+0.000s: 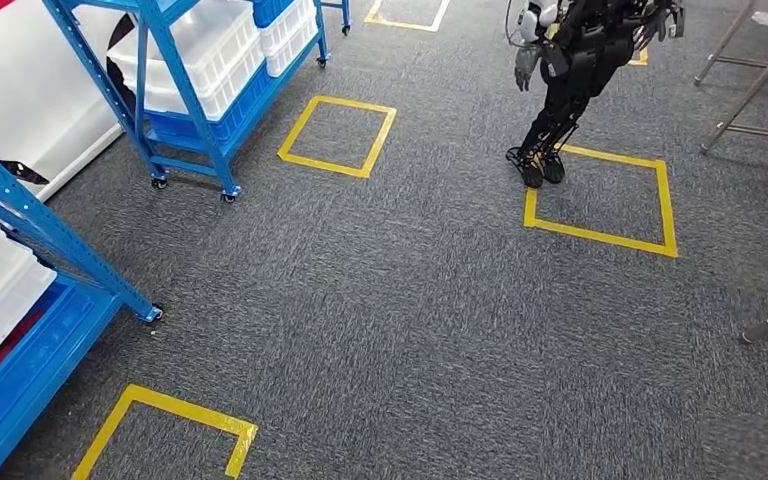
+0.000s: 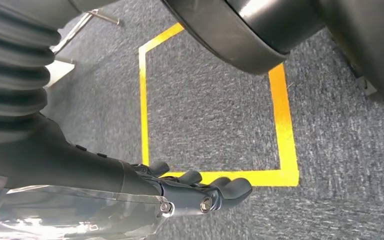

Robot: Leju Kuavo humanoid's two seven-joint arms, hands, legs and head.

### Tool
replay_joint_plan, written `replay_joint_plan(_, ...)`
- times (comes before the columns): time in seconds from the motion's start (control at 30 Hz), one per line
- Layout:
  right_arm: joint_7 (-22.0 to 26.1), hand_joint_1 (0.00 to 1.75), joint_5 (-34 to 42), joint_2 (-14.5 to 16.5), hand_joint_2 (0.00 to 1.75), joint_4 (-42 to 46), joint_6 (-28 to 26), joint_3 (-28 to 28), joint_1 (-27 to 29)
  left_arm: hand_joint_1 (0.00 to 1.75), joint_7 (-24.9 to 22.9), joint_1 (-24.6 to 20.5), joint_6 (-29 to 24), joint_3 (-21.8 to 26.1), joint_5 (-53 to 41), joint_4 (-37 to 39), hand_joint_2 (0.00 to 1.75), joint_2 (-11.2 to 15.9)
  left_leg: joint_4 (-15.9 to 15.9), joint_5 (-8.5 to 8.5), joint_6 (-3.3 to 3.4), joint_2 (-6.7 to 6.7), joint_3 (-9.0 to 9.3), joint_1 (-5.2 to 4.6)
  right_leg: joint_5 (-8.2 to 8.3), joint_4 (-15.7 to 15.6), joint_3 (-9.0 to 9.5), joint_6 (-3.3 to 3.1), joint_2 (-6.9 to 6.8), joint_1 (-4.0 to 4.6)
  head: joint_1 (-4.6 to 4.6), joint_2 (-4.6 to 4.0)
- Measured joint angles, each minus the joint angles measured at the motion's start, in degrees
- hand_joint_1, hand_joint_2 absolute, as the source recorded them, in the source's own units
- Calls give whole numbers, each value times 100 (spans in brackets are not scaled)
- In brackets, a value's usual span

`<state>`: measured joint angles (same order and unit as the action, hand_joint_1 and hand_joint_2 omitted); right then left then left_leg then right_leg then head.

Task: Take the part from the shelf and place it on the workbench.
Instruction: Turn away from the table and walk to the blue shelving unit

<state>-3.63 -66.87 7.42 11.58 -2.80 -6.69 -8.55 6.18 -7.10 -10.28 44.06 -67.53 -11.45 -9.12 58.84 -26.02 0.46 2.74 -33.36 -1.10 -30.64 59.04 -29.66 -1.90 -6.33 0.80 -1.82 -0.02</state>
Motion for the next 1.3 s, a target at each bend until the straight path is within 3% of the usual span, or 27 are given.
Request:
replay_joint_plan(0.03,1,0,-4,-1,175,2,-3,1,-7,0,-2,16,2,1,-1,0,0,-1,-44,25,15,-52,19,17,-13,-2,18,28,6,-6,0,0)
replay_joint_plan(0.1,7,0,-8,-5,175,5,-5,-1,-9,0,-7,24,4,3,-2,0,0,-2,-152,84,54,-149,71,64,-150,175,-32,96,235,-28,0,0)
replay_joint_plan(0.17,17,0,-8,-9,175,7,-8,-6,-14,0,-10,-2,9,7,-3,0,0,-5,-198,117,78,-244,82,89,-474,783,-312,159,527,-67,1,0)
replay_joint_plan(0.2,24,0,-7,-9,175,7,-9,-9,-32,0,-12,-12,11,8,-3,0,0,-7,-198,121,83,-295,75,92,-624,1148,-483,184,582,-84,1,0)
replay_joint_plan(0.23,29,0,-7,-9,175,7,-10,-11,-49,0,-15,-12,14,9,-3,0,0,-9,-194,122,80,-351,73,97,-690,1410,-602,206,599,-101,1,0)
replay_joint_plan(0.27,33,0,-7,-9,175,7,-11,-14,-61,0,-18,-8,14,12,-3,0,0,-10,-185,123,71,-417,73,105,-642,1483,-632,227,605,-119,1,0)
replay_joint_plan(0.33,33,0,-10,-10,175,7,-5,-15,-52,0,-23,-3,17,16,-5,0,0,-13,-143,117,32,-576,72,133,-254,1007,-411,273,668,-171,1,0)
replay_joint_plan(0.37,33,0,-11,-10,175,5,2,-15,-33,0,-23,-6,22,17,-7,0,0,-14,-111,109,-3,-657,51,146,-83,664,-255,296,813,-205,1,0)
replay_joint_plan(0.4,34,0,-11,-11,175,3,8,-16,-18,0,-24,-15,27,18,-9,0,0,-15,-63,101,-41,-734,13,153,21,351,-134,299,974,-230,1,0)
replay_joint_plan(0.47,46,0,-10,-11,175,-1,21,-16,-6,0,-22,-25,34,19,-10,0,0,-17,-12,123,-132,-862,-86,165,26,115,-73,241,1189,-237,1,0)
replay_joint_plan(0.53,57,0,-10,-7,175,0,29,-16,-13,0,-20,-9,38,21,-9,0,0,-19,-19,165,-210,-967,-146,186,46,82,-82,140,1089,-218,1,0)
replay_joint_plan(0.6,63,0,-12,-2,175,1,32,-15,-13,0,-19,8,44,25,-8,0,0,-19,131,74,-254,-797,-233,182,77,33,-53,55,930,-211,-1,0)
replay_joint_plan(0.67,67,0,-15,-3,175,0,33,-15,-1,0,-19,-10,53,26,-10,0,0,-20,714,-228,-273,-473,-505,172,89,2,-34,-7,744,-182,-2,0)
replay_joint_plan(0.73,68,0,-21,-10,175,-1,33,-15,12,0,-19,-23,60,26,-18,0,0,-26,1408,-496,-282,-345,-831,179,79,1,-34,-37,562,-140,-2,0)
replay_joint_plan(0.77,68,0,-27,-14,175,-2,33,-15,14,0,-19,-15,62,26,-25,0,0,-28,1547,-504,-277,-326,-890,179,71,1,-31,-46,479,-124,-2,0)
replay_joint_plan(0.8,68,0,-33,-16,175,-1,33,-15,15,0,-19,-5,63,26,-31,0,0,-30,1465,-408,-263,-309,-839,177,60,2,-22,-50,404,-111,-2,0)
replay_joint_plan(0.83,68,0,-39,-17,175,-1,32,-15,15,0,-19,1,64,27,-35,0,0,-30,1177,-235,-236,-267,-681,168,47,2,-6,-49,335,-100,-2,0)
replay_joint_plan(0.9,70,0,-54,-18,175,0,31,-15,16,0,-18,-9,63,28,-35,0,0,-30,416,51,-153,-43,-276,107,10,3,33,-27,214,-77,-2,0)
replay_joint_plan(0.97,73,0,-66,-20,175,0,31,-16,18,0,-9,-33,62,29,-33,0,0,-30,43,103,-76,117,-86,35,-22,-2,55,17,106,-56,-1,0)
replay_joint_plan(1.03,78,0,-73,-24,175,2,29,-17,-4,0,-2,-29,62,33,-30,0,0,-29,-7,97,-27,33,-69,22,-44,-24,91,68,2,-46,-1,0)
replay_joint_plan(1.07,81,0,-75,-27,175,4,29,-17,-15,0,-1,-16,61,35,-28,0,0,-30,-47,111,-6,-26,-47,39,-69,-12,114,98,37,-52,-1,0)
replay_joint_plan(1.13,98,0,-75,-34,175,7,30,-18,-24,0,0,-18,58,39,-23,0,0,-34,-129,148,45,-135,0,84,-265,277,7,153,286,-66,0,0)
replay_joint_plan(1.17,108,0,-75,-40,175,7,30,-19,-21,0,1,-29,56,40,-20,0,0,-39,-145,159,60,-185,6,92,-428,592,-146,171,446,-83,1,0)
replay_joint_plan(1.23,123,0,-73,-48,175,7,30,-23,-49,0,1,-47,54,41,-10,0,0,-48,-145,161,77,-301,1,98,-710,1311,-521,196,582,-100,1,0)
replay_joint_plan(1.27,127,0,-73,-51,175,7,30,-25,-67,0,0,-46,54,42,-6,0,0,-51,-140,159,76,-366,4,102,-719,1502,-627,208,597,-109,1,0)
replay_joint_plan(1.3,128,0,-72,-52,175,7,31,-26,-77,0,-1,-43,53,42,-3,0,0,-52,-131,156,70,-440,8,108,-609,1480,-634,218,605,-120,1,0)
